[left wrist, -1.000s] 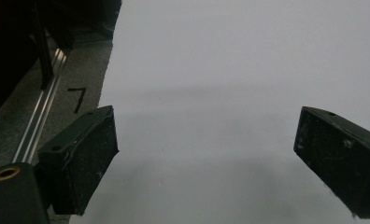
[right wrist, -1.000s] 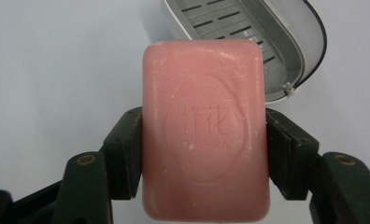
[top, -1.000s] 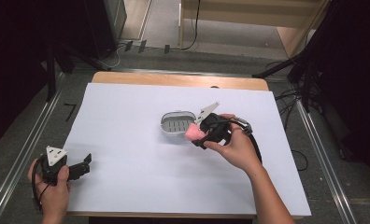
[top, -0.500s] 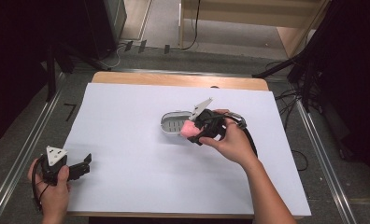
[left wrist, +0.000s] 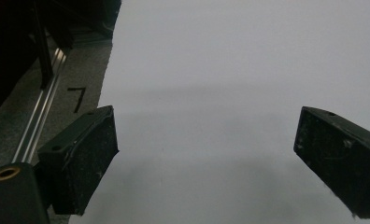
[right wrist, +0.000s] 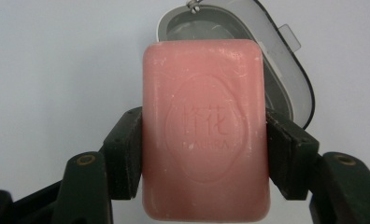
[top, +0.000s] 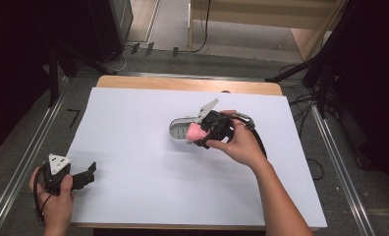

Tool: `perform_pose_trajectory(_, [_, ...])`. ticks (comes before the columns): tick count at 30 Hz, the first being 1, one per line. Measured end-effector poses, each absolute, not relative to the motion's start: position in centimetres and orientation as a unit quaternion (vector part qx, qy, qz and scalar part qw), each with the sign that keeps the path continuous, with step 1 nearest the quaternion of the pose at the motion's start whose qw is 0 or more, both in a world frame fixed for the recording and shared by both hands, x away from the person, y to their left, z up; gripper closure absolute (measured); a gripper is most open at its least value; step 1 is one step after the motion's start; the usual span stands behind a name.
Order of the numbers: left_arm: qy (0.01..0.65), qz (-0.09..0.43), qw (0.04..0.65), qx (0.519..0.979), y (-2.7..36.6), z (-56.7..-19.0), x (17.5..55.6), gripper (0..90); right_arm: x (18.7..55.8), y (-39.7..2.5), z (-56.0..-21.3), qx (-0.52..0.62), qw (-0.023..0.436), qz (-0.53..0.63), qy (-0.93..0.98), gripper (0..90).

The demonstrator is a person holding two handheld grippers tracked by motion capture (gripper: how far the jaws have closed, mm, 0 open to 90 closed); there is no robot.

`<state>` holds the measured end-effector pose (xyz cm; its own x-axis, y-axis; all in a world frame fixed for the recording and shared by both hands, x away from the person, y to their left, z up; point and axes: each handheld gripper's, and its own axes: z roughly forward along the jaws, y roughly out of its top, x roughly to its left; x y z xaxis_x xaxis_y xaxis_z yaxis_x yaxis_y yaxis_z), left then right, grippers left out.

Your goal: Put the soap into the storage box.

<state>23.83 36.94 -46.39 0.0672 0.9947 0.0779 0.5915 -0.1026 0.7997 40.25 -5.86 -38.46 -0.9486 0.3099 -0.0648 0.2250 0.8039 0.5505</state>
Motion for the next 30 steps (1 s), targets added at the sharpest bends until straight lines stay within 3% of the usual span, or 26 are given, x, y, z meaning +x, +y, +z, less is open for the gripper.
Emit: perform_pose_trajectory(30, [0.599, 0.330, 0.310, 0.661, 37.0, -46.4, 23.9, 6.6, 42.9, -3.0, -38.8, 0.069, 0.081, 0.274, 0.956, 38.3])
